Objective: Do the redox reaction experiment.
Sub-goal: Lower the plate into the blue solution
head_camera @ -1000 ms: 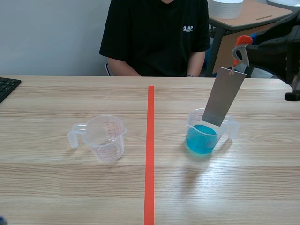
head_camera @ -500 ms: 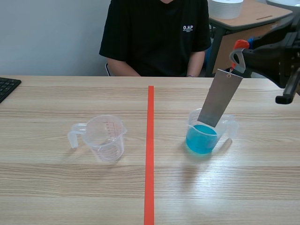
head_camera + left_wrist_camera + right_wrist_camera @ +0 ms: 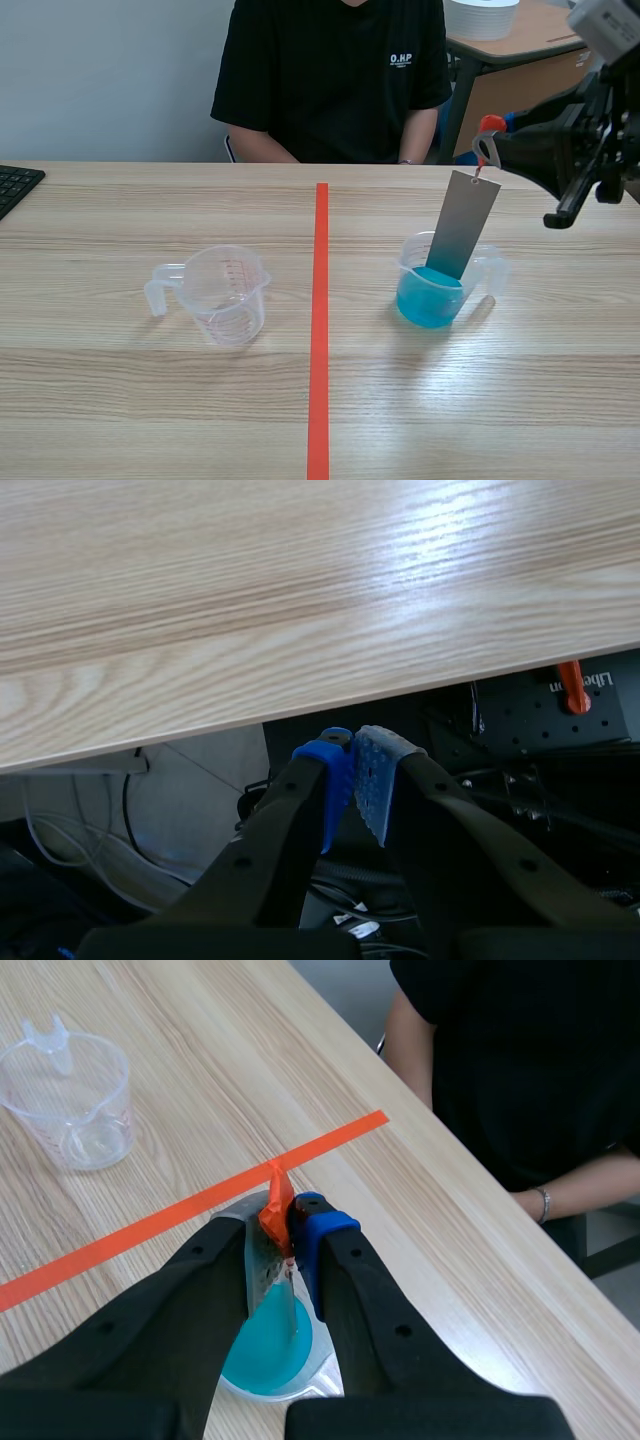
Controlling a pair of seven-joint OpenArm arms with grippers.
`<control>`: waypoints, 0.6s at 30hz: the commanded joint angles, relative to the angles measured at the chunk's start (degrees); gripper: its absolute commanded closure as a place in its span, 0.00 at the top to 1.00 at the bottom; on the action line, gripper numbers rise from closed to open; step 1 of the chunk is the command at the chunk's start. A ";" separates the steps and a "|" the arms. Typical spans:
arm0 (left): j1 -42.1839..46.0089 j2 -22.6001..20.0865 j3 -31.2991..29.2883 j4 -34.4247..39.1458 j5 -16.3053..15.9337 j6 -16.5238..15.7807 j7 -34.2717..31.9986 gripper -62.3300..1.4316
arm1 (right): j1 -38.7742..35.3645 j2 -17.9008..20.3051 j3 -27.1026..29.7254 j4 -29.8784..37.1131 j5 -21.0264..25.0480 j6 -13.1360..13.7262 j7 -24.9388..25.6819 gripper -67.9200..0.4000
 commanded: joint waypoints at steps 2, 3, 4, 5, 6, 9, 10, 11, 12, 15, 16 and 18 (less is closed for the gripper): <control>-0.35 -0.22 0.02 -0.28 -0.44 -0.09 -0.57 0.09 | 1.90 -0.17 -0.79 -0.55 -0.15 0.39 1.14 0.03; -0.63 -0.22 0.02 -0.72 -0.26 -0.04 -0.52 0.09 | 2.29 -0.57 -1.25 -1.11 -0.39 0.39 1.09 0.03; -0.94 -0.26 0.02 -1.18 -0.26 -0.02 -0.52 0.09 | 2.73 -0.94 -1.75 -1.86 -0.68 0.39 1.07 0.03; -1.22 -0.39 0.02 -1.64 -0.26 0.00 -0.55 0.09 | 3.13 -1.22 -2.27 -2.64 -0.85 0.39 1.09 0.03; -1.51 -0.61 0.02 -2.14 -0.26 0.00 -0.55 0.09 | 3.72 -1.64 -2.91 -3.39 -0.85 0.39 1.07 0.03; -2.60 -1.01 0.02 -3.45 -0.28 0.07 -0.57 0.09 | 4.46 -2.38 -4.15 -5.07 -1.33 0.39 1.07 0.03; -2.97 -1.16 0.02 -3.78 -0.28 0.07 -0.55 0.09 | 4.72 -2.60 -4.46 -5.53 -1.81 0.39 1.11 0.03; -3.21 -1.38 0.04 -4.15 -0.28 0.07 -0.59 0.09 | 4.83 -2.84 -4.74 -5.97 -2.19 0.39 1.18 0.03; -3.37 -1.70 0.09 -4.37 -0.31 -0.15 -0.57 0.09 | 5.01 -3.06 -4.98 -6.56 -2.56 0.39 1.33 0.02; -3.37 -3.61 0.13 -4.74 -0.31 -0.33 -0.59 0.09 | 5.42 -3.85 -5.60 -8.00 -3.30 0.39 1.38 0.03; -3.37 -4.50 0.13 -4.85 -0.31 -0.33 -0.61 0.09 | 5.44 -4.17 -5.75 -8.50 -3.69 0.39 1.57 0.03; -3.41 -6.16 0.13 -4.96 -0.31 -0.33 -0.61 0.09 | 5.57 -4.81 -5.92 -9.40 -4.50 0.39 1.57 0.02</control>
